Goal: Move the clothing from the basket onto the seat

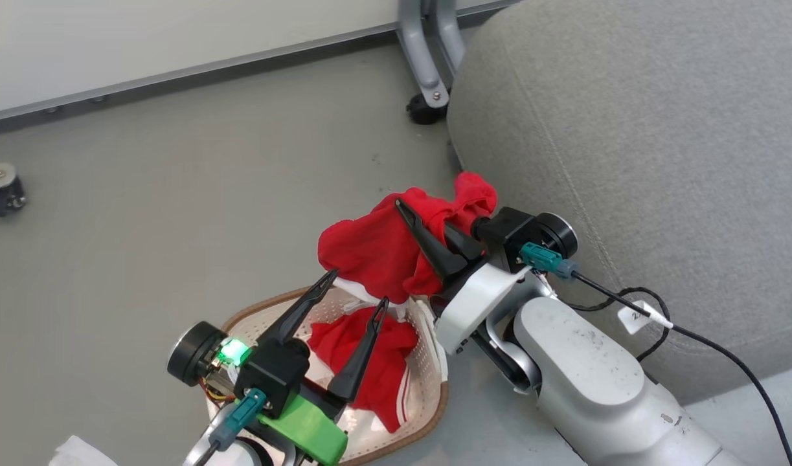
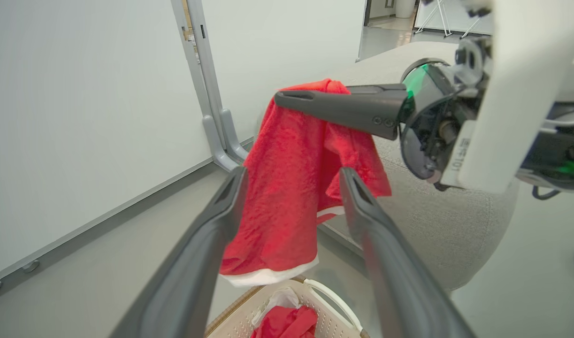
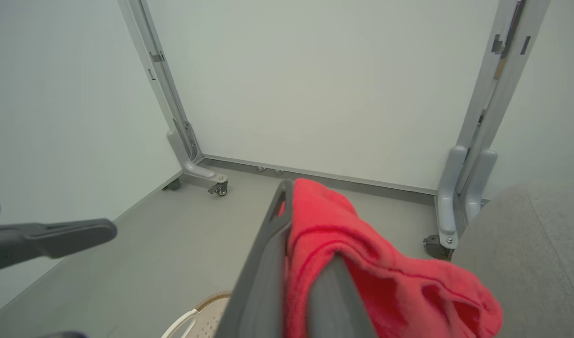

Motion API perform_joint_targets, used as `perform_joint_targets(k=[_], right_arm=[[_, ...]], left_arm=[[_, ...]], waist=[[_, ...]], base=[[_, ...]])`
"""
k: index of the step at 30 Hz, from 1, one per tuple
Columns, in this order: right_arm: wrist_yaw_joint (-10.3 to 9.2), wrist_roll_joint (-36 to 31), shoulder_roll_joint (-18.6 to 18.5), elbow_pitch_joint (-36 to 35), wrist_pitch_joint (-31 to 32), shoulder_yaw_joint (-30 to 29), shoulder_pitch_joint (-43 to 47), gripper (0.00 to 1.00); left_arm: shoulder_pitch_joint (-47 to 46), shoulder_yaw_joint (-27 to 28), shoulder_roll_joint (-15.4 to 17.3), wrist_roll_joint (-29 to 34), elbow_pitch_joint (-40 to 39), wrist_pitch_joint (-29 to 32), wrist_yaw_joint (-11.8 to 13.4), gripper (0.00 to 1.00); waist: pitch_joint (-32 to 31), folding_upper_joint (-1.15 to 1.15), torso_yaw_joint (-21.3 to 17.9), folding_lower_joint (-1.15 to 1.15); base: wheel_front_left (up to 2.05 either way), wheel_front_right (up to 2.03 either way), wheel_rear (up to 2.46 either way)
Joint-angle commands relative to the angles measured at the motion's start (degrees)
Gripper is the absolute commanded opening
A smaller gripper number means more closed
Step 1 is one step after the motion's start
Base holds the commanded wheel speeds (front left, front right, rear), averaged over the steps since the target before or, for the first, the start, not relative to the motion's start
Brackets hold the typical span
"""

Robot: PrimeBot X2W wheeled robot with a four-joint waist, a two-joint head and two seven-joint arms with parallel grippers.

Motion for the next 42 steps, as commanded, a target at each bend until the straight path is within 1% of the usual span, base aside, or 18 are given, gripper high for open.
perform_joint_targets(k=[1, 7, 11, 15, 20, 26, 30, 35, 37, 42], right_arm=[[-0.07, -0.39, -0.01, -0.40, -0.57, -0.54, -0.84, 0.00], [-0.07, -0.77, 0.06, -0.56, -0.89, -3.94, 0.37, 0.00], [-0.07, -1.21, 0.09, -0.75, -0.95, -6.37, 1.58, 0.00], [-0.07, -1.72, 0.08, -1.73, -0.95, -9.70, 2.52, 0.00], [-0.07, -2.46, 0.11, -2.74, -0.96, -13.76, 2.98, 0.00], [-0.07, -3.54, -1.36, -3.20, -0.97, -21.99, -0.17, 0.00], [-0.07, -4.68, -3.80, -2.30, -0.97, -26.93, -3.83, 0.00], [-0.07, -6.28, -7.99, -0.06, -0.97, -33.86, -10.37, 0.00], [-0.07, -6.99, -9.44, 0.85, -0.97, -36.82, -13.16, 0.00], [-0.07, -7.60, -11.95, 5.81, -0.93, -40.62, -17.77, 0.00]], left_arm=[[-1.25, 0.10, 0.92, 0.62, -0.46, 0.55, 0.02, 1.00], [-2.36, -0.24, 2.25, 0.92, -1.59, 2.49, -0.37, 1.00], [-2.67, -0.39, 2.74, 0.75, -2.34, 3.65, -0.44, 1.00], [-3.06, -0.64, 3.07, 0.53, -2.78, 4.47, -0.49, 1.00], [-3.82, -1.03, 3.23, 0.44, -3.53, 5.30, -0.51, 1.00], [-5.50, -1.71, 2.97, 0.99, -4.31, 5.62, -0.96, 1.00], [-6.40, -1.67, 2.51, 0.98, -4.65, 5.04, -0.47, 1.00], [-8.71, -1.92, 1.96, 1.40, -4.89, 4.58, -0.81, 1.00], [-9.54, -1.67, 1.75, 1.20, -4.83, 4.46, -0.54, 1.00], [-11.22, -1.35, 1.62, 1.68, -4.32, 3.32, -0.09, 1.00]], waist=[[3.83, -0.01, -7.14, 0.00], [5.61, -0.01, -13.17, 0.00], [6.39, -0.01, -16.30, 0.00], [7.19, -0.01, -18.45, 0.00], [8.42, -0.01, -19.73, 0.00], [10.32, -0.01, -19.21, 0.00], [11.32, -0.01, -17.85, 0.00], [13.93, -0.01, -14.52, 0.00], [15.24, -0.01, -13.07, 0.00], [18.41, -0.01, -9.62, 0.00]], base=[[0.00, 0.00, 0.00], [0.00, 0.00, 0.00], [0.00, 0.00, 0.00], [0.00, 0.00, 0.00], [0.00, 0.00, 0.00], [0.00, 0.00, 0.00], [0.00, 0.00, 0.00], [0.00, 0.00, 0.00], [0.00, 0.00, 0.00], [0.00, 0.00, 0.00]])
